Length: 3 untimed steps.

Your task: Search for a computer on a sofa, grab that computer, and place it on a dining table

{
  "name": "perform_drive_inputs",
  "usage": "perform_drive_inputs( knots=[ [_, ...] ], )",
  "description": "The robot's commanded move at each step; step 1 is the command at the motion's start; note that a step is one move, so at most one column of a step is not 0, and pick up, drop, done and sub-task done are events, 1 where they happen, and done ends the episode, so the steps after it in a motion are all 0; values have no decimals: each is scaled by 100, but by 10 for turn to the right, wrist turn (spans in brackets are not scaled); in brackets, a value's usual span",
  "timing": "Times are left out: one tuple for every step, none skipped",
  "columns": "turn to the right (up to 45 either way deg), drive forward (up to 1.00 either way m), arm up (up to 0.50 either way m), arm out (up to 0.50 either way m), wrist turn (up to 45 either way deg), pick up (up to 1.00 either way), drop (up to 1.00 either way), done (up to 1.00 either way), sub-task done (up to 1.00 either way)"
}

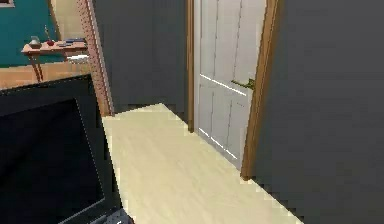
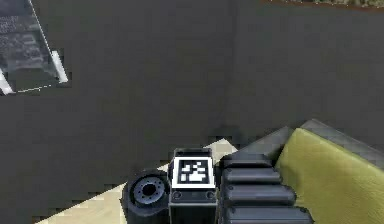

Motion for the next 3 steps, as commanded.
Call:
perform_drive_inputs(
  knots=[
    [-300, 0, 0, 0, 0, 0, 0, 0, 0],
    [0, 10, 0, 0, 0, 0, 0, 0, 0],
    [-450, 0, 0, 0, 0, 0, 0, 0, 0]
  ],
)
